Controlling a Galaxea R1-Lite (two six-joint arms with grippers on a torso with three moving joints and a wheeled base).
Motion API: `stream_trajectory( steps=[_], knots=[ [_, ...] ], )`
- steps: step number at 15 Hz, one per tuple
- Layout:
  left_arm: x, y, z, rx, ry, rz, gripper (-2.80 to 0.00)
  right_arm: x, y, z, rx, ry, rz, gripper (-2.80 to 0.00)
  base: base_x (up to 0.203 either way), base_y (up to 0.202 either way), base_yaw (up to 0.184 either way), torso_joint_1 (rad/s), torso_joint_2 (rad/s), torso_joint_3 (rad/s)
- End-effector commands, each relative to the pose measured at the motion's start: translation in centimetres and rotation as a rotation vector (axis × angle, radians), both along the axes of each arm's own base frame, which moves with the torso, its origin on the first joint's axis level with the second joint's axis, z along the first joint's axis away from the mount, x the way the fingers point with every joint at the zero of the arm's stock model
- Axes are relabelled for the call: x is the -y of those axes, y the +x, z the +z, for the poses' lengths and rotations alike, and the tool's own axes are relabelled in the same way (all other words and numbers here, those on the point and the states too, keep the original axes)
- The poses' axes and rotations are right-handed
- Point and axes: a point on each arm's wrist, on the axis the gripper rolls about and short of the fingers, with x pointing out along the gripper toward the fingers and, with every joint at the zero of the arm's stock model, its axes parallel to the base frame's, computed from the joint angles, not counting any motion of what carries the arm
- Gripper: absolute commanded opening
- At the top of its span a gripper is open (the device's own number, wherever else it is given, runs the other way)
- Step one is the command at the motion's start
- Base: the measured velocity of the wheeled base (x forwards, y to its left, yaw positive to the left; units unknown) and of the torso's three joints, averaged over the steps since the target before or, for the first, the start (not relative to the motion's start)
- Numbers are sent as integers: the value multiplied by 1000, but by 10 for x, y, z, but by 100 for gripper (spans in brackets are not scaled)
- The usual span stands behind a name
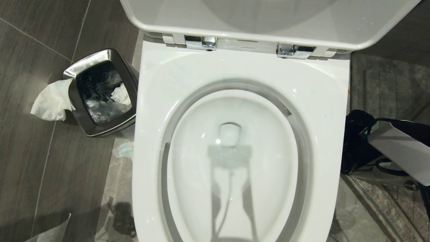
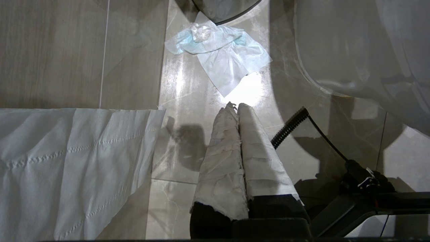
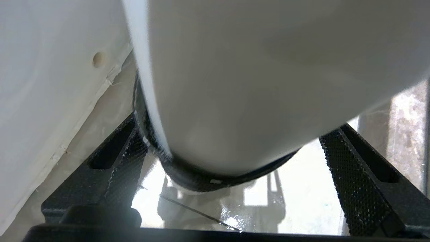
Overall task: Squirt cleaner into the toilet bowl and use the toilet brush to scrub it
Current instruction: Pour in the cleaning agent
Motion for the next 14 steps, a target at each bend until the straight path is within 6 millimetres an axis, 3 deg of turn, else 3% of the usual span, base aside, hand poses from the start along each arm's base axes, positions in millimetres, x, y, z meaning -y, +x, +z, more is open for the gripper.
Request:
stream_trajectory(
  steps=[1, 14],
  knots=[
    [0, 0, 0, -2, 0, 0, -280, 0, 0, -1, 5, -2, 0, 0, 0, 0, 0, 0, 0, 0],
    [0, 0, 0, -2, 0, 0, -280, 2, 1, 2, 17, -6, 6, 0, 0, 0, 0, 0, 0, 0]
  ],
)
